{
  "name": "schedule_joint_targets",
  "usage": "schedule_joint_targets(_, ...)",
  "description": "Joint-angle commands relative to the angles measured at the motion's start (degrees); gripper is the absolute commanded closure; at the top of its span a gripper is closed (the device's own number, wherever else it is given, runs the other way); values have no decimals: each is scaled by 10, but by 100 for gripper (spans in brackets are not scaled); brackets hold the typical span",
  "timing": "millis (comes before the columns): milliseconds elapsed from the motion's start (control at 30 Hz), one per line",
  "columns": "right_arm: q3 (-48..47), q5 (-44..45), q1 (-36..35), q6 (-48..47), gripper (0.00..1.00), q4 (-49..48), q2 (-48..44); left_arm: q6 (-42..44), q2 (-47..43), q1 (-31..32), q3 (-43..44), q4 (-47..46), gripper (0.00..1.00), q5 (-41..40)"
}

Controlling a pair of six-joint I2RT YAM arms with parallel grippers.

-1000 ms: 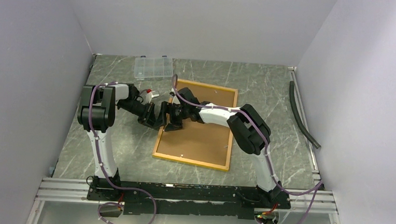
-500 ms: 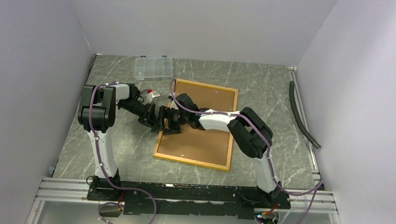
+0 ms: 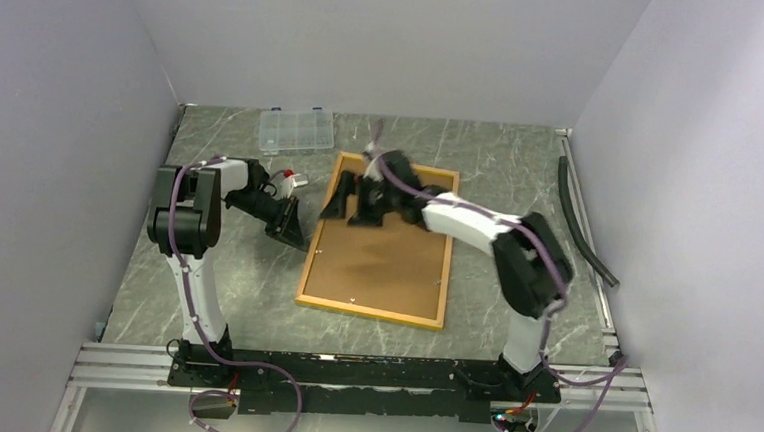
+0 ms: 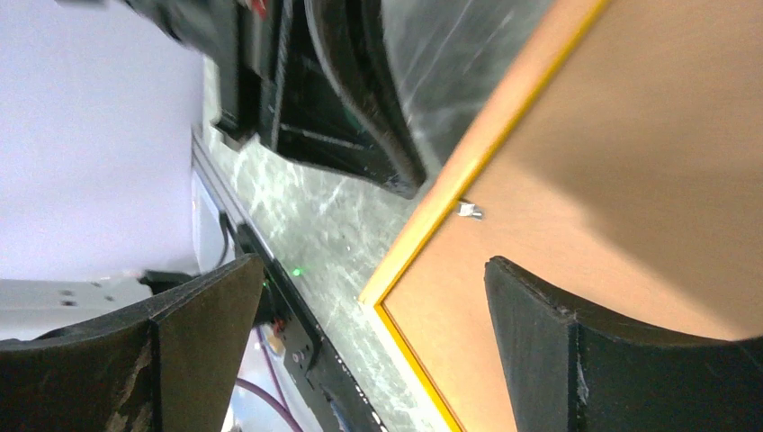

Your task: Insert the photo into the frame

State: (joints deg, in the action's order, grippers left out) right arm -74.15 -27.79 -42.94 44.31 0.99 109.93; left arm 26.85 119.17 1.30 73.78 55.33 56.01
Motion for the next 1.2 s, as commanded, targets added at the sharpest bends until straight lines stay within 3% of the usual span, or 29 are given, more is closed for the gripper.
schedule_joint_targets(0, 22, 137, 116, -64, 0, 96, -127, 43, -55, 1, 9, 20, 85, -20)
schedule_joint_targets(133, 69, 263, 218, -76, 0, 156, -166, 48, -79, 31, -26, -11, 85, -84)
schedule_joint_targets(233, 89, 286, 280, -82, 0, 162, -155, 49, -84, 50, -41, -24, 86, -117)
schedule_joint_targets(333, 99, 254, 318, -86, 0, 141, -129, 49, -86, 62, -52, -33, 86, -142)
schedule_joint_targets(600, 104, 125, 332, -51, 0, 67, -67, 50, -90, 88, -72, -42, 87, -166)
schedule_joint_targets(833, 54, 69, 335, -38, 0, 55, -16, 45, -70, 155, -63, -45, 87, -147)
schedule_joint_targets(933, 19, 97, 334, -53, 0, 97, -12, 44, -59, 192, -47, -27, 86, -124)
schedule_joint_targets(1000, 0, 176, 329, -70, 0, 149, -26, 42, -65, 200, -41, -16, 86, -107)
schedule_joint_targets(1167, 56, 260, 299, -65, 1, 169, -138, 34, -98, 168, -34, 13, 86, -61)
